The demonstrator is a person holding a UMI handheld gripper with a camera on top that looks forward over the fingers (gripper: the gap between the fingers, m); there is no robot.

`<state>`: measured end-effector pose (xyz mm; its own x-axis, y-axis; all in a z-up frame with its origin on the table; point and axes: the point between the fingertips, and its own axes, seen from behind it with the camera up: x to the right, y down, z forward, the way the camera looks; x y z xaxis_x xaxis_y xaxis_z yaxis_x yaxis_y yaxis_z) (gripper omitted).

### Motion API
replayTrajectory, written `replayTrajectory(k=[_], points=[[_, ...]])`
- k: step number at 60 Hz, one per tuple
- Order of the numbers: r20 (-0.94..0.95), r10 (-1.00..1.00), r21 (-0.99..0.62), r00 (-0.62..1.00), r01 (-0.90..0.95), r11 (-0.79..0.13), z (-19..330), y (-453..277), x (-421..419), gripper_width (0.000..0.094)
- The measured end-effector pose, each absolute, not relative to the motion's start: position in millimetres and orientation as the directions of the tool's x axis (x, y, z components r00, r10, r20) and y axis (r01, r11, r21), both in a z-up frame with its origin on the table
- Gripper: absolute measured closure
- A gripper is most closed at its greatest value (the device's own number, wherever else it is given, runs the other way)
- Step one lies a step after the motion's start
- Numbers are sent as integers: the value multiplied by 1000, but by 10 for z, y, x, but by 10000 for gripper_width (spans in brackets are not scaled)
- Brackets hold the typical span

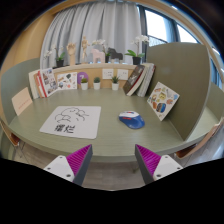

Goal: Arrange mouse

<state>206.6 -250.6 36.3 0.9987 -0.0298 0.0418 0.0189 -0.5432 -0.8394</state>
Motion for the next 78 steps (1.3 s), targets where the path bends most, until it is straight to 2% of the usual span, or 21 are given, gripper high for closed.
replayTrajectory(k=[13, 31, 43, 61, 67, 71, 72, 78], points=[[82, -36, -827, 996, 48, -560, 182, -1803, 2792, 82], [59, 2, -808, 998, 49, -588, 70, -896, 3081, 74], [37, 24, -790, 999, 44, -612, 24, -502, 3121, 86], [-5, -58, -761, 998, -41, -648, -75, -272, 3248, 108], [-11, -81, -748, 997, -62, -660, -83, -266, 3300, 189], [-8, -79, -748, 997, -58, -661, -86, -259, 3292, 325], [-2, -80, -747, 997, -55, -662, -86, -261, 3298, 417], [10, -66, -733, 998, -38, -679, -102, -278, 3282, 464]])
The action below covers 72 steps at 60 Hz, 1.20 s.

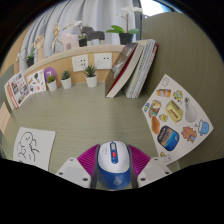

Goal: Arrange mouse

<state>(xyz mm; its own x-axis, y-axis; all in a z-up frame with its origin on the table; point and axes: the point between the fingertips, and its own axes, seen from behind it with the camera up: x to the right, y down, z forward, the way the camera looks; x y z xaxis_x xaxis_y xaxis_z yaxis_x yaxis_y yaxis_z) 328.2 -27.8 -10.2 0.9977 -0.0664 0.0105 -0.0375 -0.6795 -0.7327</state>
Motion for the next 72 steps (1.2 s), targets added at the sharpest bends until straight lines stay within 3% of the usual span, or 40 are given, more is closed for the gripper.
replayTrajectory(k=[7, 16, 34, 42, 48, 62, 72], points=[[7, -58, -705, 998, -36, -709, -123, -277, 3260, 564], [0, -146, -634, 989, -113, -765, -27, -283, 3297, 577], [39, -225, -853, 974, -86, -516, 2064, -73, 2285, 577], [15, -159, -886, 987, -60, -461, 2425, -14, 1409, 578], [12, -105, -873, 994, -41, -486, 2205, 44, 874, 579], [-14, -91, -760, 996, -70, -646, 781, -143, 253, 579], [-10, -111, -697, 994, -87, -712, 85, -410, 256, 578]])
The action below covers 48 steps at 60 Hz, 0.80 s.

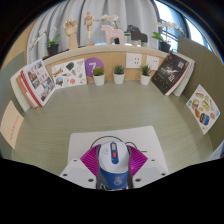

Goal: Arrange mouse

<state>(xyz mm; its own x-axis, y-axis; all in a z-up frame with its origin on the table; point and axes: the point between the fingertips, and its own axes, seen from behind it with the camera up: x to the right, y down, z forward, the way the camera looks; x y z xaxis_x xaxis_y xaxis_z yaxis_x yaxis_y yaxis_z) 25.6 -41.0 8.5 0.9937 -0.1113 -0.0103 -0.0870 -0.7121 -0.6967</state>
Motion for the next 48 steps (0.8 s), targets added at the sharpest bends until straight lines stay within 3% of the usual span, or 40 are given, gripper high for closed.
replayTrajectory(k=[4, 10, 20, 23, 28, 35, 48], points=[[-17, -113, -676, 993, -95, -731, -146, -512, 238, 559], [18, -84, -735, 996, -44, -677, -115, -481, 278, 541], [2, -95, -730, 995, -64, -680, -101, -482, 299, 399], [-5, -109, -704, 994, -81, -706, -79, -534, 317, 298], [-17, -124, -732, 992, -97, -675, 228, -534, 346, 166], [-36, -136, -765, 990, -114, -633, 788, -659, 351, 77], [-37, -110, -829, 993, -92, -552, 1771, -1246, 300, 72]])
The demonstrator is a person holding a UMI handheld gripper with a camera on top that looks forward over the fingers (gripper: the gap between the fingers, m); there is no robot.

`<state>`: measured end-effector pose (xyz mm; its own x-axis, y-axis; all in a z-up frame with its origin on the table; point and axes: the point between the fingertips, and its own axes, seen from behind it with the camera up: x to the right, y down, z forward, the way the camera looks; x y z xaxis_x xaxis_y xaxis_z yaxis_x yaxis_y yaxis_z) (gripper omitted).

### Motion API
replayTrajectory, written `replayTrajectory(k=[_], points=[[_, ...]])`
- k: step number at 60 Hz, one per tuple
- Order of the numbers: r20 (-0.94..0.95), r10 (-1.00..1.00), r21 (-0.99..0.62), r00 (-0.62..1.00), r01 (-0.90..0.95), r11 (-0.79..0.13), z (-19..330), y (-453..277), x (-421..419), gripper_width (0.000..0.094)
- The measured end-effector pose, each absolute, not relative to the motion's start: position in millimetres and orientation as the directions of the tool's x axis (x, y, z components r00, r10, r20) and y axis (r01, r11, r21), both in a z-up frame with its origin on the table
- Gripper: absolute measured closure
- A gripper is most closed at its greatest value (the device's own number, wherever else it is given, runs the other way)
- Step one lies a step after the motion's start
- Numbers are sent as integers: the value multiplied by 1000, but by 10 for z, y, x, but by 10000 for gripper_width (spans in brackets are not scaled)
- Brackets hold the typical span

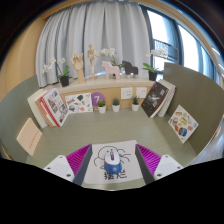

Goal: Arrange mouse

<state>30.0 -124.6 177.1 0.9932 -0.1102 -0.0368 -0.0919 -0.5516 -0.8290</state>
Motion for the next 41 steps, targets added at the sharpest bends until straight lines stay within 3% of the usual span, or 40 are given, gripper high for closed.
replayTrajectory(k=[15, 41], points=[[-45, -46, -862, 998, -62, -503, 2232, -2040, 207, 77], [-52, -21, -881, 998, -56, -470, 2426, -2767, 409, 83]])
